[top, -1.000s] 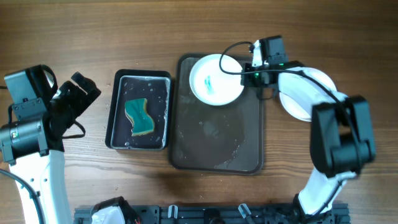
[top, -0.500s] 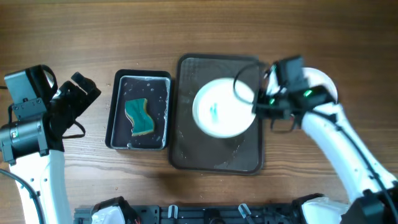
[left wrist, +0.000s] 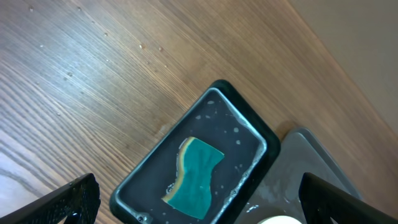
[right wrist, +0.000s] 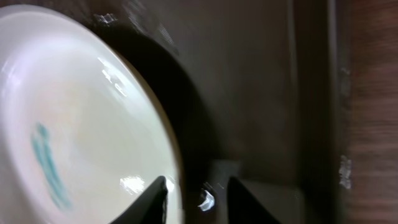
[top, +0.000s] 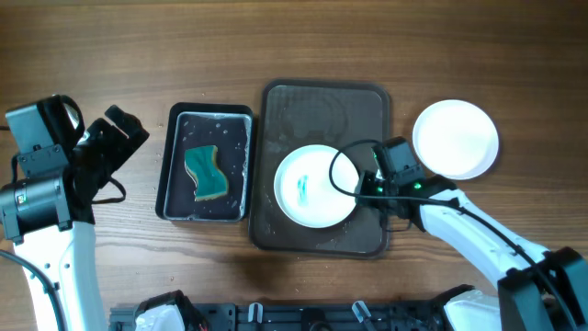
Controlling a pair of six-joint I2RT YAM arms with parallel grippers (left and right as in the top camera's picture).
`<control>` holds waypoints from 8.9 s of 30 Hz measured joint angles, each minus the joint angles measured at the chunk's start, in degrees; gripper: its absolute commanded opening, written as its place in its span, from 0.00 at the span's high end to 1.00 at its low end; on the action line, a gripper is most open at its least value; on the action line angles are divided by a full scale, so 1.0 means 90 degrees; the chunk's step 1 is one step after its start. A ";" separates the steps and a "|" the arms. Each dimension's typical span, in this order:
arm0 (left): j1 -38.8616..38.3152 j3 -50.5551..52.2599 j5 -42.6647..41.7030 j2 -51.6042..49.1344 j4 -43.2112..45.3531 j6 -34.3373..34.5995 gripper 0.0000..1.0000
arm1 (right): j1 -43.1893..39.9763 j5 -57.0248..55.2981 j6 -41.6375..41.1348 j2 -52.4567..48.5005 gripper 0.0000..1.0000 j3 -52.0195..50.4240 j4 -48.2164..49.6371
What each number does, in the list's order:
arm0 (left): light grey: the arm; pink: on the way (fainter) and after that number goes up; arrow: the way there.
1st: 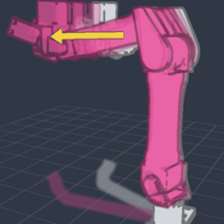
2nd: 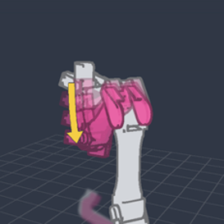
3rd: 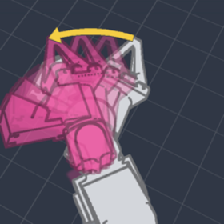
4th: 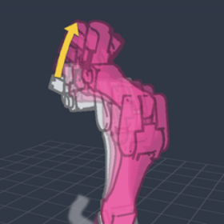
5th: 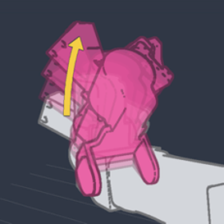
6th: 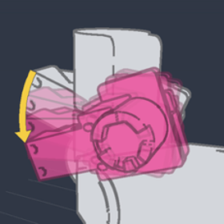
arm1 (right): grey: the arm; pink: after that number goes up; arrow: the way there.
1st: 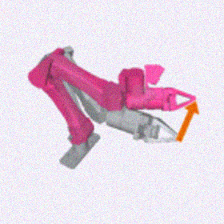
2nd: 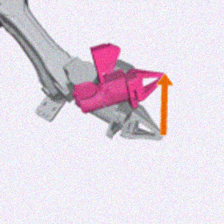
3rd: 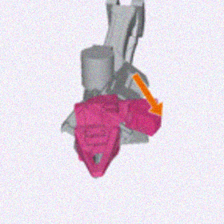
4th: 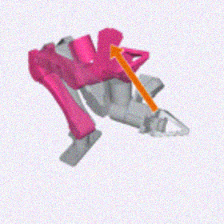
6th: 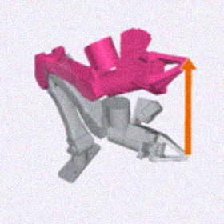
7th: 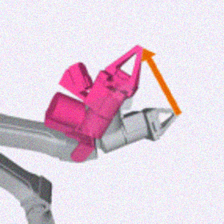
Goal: Clean dirty plates on tray and stack at the side
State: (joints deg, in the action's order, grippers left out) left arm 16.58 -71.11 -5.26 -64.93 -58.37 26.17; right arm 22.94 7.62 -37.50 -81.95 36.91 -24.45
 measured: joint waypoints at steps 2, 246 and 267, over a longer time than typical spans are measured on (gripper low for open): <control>0.0000 0.0000 -0.0083 0.0000 0.0005 0.0000 0.00 | -0.0058 -0.0049 0.0430 0.0163 0.63 0.0265 -0.0600; -0.5620 -0.0260 0.0340 -0.5217 0.1882 0.1076 0.96 | -0.0413 0.0957 0.1309 -0.2246 0.96 0.2072 -0.0964; -0.6181 -0.0274 -0.2120 -0.5549 0.2579 0.0789 0.96 | -0.0459 0.0814 0.1365 -0.2244 0.96 0.2086 -0.0993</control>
State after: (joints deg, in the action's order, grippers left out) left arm -39.05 -73.58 -24.34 -114.87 -35.16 33.28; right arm 18.81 14.94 -25.21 -102.15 55.68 -33.39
